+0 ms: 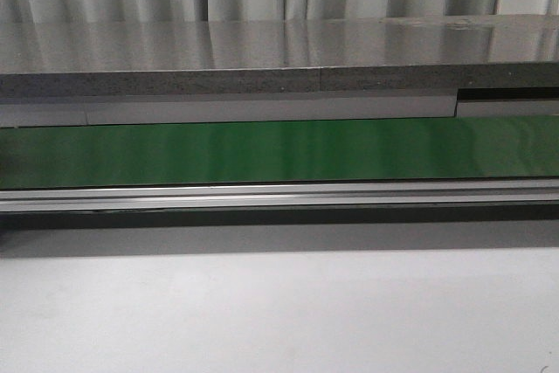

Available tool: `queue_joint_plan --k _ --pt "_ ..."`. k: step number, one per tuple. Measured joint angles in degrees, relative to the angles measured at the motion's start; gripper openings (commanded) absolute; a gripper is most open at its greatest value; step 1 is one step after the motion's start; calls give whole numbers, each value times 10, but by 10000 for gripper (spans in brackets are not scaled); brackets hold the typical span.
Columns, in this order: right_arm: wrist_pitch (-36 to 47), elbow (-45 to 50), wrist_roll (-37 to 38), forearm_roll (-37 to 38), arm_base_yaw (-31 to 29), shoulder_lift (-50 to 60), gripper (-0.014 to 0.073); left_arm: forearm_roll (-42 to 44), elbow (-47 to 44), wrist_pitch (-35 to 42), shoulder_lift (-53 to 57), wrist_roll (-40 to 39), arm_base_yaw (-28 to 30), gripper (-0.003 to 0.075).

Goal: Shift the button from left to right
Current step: 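Lift the button with the left gripper and carry it over the belt, then lower the button onto the belt start and open the left gripper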

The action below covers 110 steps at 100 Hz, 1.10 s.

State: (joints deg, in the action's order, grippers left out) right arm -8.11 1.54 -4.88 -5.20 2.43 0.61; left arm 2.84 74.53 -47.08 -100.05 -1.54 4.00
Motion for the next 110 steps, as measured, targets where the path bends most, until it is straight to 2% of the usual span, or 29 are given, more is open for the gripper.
queue_joint_plan --k 25,49,75,110 --pt "0 0 0 0 0 0 -68 -1 0 9 83 5 -33 641" --pt "0 0 0 0 0 0 -68 -1 -26 51 189 5 -61 642" --pt "0 0 0 0 0 0 -68 -1 -144 159 352 5 -87 642" --pt "0 0 0 0 0 0 -68 -1 -342 302 581 6 -88 641"
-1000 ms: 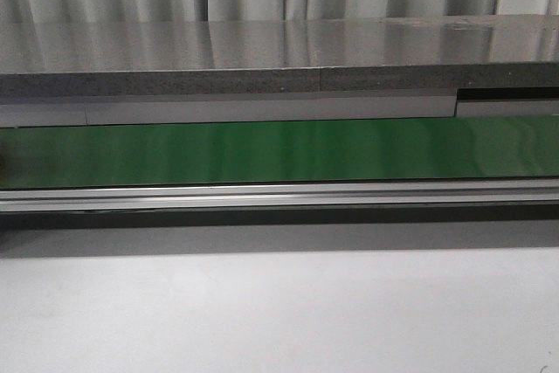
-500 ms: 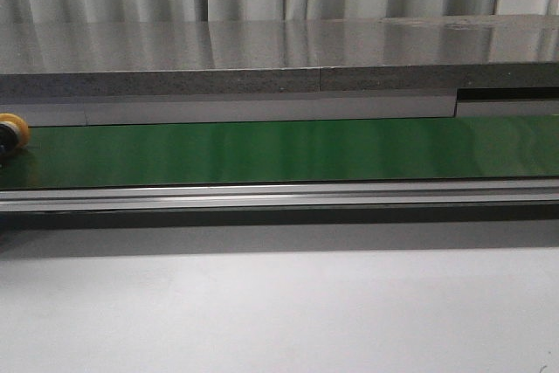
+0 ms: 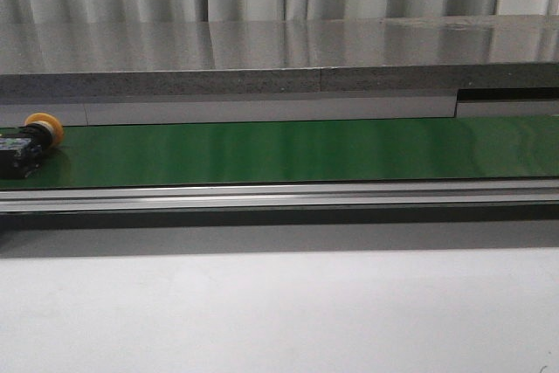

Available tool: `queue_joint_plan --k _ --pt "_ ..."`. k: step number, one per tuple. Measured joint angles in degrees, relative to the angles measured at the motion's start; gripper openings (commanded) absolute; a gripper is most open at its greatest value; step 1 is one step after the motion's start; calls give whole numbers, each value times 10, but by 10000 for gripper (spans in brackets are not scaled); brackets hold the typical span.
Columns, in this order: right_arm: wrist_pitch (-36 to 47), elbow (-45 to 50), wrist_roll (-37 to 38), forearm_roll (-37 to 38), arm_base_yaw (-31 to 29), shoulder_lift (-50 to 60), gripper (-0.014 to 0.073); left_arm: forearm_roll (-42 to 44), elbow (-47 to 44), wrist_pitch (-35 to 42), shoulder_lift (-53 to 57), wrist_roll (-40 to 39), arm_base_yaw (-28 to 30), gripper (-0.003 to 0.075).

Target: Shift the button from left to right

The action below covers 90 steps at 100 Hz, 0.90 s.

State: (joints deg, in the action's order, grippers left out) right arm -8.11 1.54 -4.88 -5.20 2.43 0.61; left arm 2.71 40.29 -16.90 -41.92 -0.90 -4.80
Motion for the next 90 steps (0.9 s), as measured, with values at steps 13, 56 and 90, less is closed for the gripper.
queue_joint_plan --k 13,56,90 --pt "0 0 0 0 0 0 -68 1 -76 43 80 0 0 641" --pt "0 0 0 0 0 0 -68 1 -226 55 264 0 0 641" --pt "0 0 0 0 0 0 -68 2 -240 56 283 0 0 582"
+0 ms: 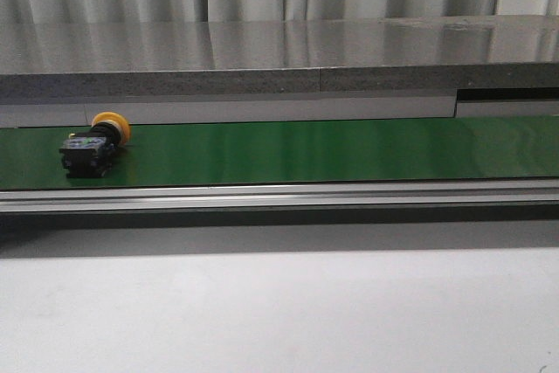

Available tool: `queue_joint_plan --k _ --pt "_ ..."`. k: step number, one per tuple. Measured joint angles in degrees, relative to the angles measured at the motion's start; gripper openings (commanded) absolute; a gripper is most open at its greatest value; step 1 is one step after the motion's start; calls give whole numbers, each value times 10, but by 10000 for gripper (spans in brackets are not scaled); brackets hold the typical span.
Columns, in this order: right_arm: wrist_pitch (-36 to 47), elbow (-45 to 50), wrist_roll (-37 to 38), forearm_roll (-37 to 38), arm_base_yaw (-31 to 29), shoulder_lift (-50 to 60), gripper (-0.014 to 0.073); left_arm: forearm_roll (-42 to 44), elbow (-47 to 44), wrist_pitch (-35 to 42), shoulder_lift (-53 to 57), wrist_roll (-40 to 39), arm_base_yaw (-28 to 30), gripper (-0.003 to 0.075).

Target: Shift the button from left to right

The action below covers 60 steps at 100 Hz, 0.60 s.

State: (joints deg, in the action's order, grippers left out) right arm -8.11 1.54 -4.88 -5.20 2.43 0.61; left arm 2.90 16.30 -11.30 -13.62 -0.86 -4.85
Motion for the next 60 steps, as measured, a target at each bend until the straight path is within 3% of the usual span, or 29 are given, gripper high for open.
queue_joint_plan --k 13,39,60 --pt "0 0 0 0 0 0 -68 1 0 0 0 0 0 418" --pt "0 0 0 0 0 0 -68 1 -12 -1 0 0 0 -19" --pt "0 0 0 0 0 0 -68 1 -13 -1 0 0 0 -20"
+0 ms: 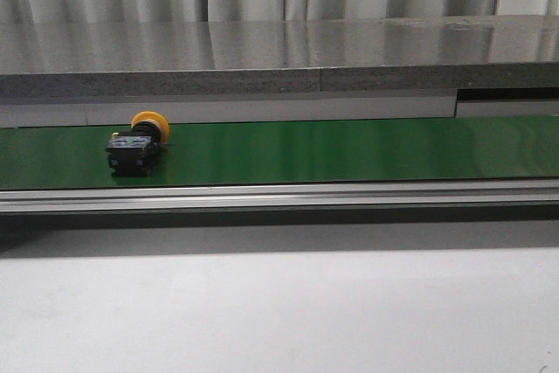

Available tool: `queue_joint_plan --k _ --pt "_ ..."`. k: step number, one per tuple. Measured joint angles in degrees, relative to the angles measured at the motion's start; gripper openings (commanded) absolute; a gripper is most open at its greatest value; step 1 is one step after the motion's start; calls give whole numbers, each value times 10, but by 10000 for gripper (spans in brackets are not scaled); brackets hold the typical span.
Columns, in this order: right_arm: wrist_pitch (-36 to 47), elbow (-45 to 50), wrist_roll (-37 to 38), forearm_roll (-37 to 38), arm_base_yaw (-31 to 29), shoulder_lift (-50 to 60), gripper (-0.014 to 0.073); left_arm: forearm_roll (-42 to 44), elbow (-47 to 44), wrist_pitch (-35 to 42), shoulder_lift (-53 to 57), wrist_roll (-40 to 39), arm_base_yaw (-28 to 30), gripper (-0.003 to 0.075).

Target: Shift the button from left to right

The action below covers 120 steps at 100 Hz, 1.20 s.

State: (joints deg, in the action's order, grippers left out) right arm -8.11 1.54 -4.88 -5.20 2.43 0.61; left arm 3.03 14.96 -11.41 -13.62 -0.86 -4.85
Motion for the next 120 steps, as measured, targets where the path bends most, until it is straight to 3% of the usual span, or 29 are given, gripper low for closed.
queue_joint_plan --k 69,98,120 --pt "19 -8 0 0 0 0 -68 0 0 0 0 0 0 -20" --pt "-12 -117 0 -13 0 -29 -68 0 0 0 0 0 0 -20" --pt "-122 -232 0 -13 0 -141 -68 0 0 0 0 0 0 -20"
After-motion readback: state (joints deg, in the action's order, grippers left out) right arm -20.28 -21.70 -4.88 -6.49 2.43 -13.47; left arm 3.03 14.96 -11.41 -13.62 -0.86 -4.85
